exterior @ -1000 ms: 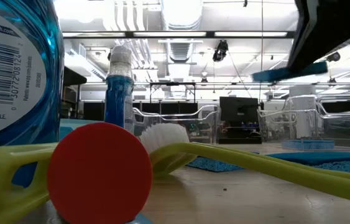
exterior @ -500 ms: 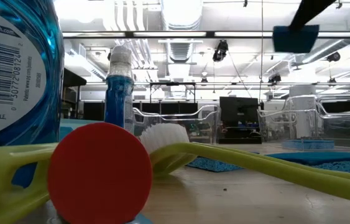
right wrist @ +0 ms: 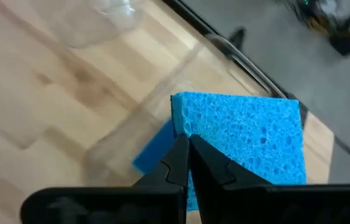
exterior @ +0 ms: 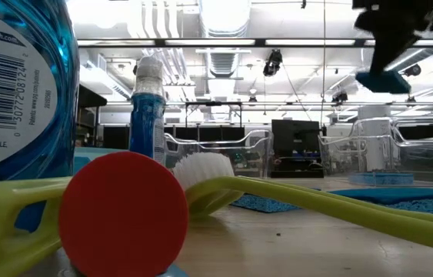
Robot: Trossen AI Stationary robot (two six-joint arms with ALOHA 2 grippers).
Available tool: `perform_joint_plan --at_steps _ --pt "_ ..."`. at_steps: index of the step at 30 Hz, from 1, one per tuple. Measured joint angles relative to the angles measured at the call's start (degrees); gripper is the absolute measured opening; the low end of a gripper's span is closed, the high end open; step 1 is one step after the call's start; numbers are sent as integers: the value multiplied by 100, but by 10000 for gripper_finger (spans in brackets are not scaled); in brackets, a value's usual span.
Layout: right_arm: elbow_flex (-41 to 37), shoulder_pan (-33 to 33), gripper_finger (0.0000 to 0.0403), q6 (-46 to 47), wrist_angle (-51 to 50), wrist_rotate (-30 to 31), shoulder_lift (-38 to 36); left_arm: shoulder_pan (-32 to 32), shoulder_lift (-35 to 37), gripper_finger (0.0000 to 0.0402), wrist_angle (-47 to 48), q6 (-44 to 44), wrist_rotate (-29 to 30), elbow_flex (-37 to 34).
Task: Pick & Place Kitchen Sink Supplies
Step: Put the blue sponge in the right transparent bin
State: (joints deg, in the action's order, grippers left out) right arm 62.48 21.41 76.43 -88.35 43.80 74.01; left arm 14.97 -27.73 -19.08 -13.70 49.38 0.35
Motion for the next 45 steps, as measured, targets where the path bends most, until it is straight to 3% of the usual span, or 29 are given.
perform_joint_plan --at_steps 7,19,26,36,45 --pt "-691 -1175 8 -838 1163 -98 -488 0 0 0 -5 0 1 0" --pt "-960 -2945 8 -1779 2188 -1145 -372 1 -2 0 -1 -1 1 -1" --pt "-1254 -3058 8 -2820 2910 -1472 -183 1 -2 0 15 -1 1 -1" --pt "-1809 -3056 8 -4927 2924 -1896 -91 1 -2 0 28 -1 1 1" --pt "-1760 -2982 8 -5696 2903 -2188 -88 0 -2 0 30 0 0 1"
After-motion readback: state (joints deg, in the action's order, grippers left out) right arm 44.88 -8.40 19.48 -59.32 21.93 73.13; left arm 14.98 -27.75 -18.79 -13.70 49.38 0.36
